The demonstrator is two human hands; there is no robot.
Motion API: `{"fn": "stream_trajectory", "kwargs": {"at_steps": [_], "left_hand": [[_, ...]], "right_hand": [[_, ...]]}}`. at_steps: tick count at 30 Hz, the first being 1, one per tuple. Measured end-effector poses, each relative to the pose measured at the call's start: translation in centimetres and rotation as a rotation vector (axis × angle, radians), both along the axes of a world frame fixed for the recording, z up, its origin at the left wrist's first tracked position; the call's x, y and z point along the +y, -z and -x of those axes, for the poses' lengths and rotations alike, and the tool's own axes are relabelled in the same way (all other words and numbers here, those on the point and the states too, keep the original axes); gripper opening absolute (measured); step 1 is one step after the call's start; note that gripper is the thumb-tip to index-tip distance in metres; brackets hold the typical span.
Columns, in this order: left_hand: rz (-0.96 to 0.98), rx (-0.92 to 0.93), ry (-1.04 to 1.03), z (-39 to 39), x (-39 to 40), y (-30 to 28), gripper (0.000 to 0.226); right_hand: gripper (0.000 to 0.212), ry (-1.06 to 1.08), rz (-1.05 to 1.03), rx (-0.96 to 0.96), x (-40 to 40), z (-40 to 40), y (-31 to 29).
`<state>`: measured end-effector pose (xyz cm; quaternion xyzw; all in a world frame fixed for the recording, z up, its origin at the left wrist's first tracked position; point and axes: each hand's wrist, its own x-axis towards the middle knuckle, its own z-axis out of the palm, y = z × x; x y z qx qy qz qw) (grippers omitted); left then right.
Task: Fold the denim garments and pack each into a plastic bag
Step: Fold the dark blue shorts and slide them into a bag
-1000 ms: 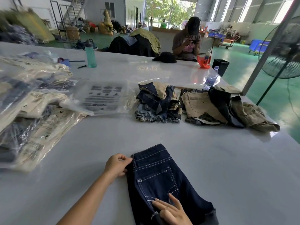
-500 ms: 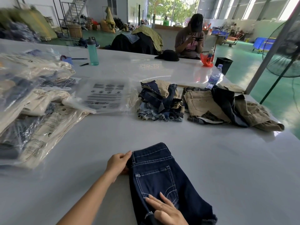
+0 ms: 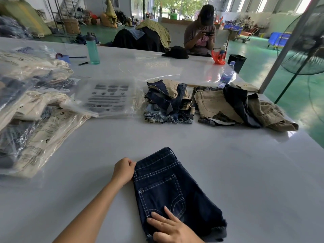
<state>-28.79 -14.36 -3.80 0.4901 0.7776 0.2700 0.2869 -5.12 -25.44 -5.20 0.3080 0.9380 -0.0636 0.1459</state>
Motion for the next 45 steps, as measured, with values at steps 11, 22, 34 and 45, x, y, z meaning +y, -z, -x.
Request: {"fn": "stream_trajectory", "kwargs": {"at_steps": [11,22,34,45], "left_hand": [[-0.312,0.719,0.623,-5.6,-4.4,0.6,0.062],[-0.017,0.805,0.667,-5.5,-4.8,1.5,0.074],[0.11,0.821,0.599,-6.0,-4.2,1.1,0.11],[0.027,0.891,0.515,-14.0,-6.0,-2.5,0.047]], "right_hand": [[0.067,0.583,-0.25,0.239,0.2,-2.2,-1.0],[0.053,1.285,-0.146,0.268,4.5,-10.4,-1.0],[0.018,1.088,0.462,0.436,6.9,-9.3,-3.1],[0.044,0.937,-0.341,0.297,12.7,-9.1,-5.4]]}}
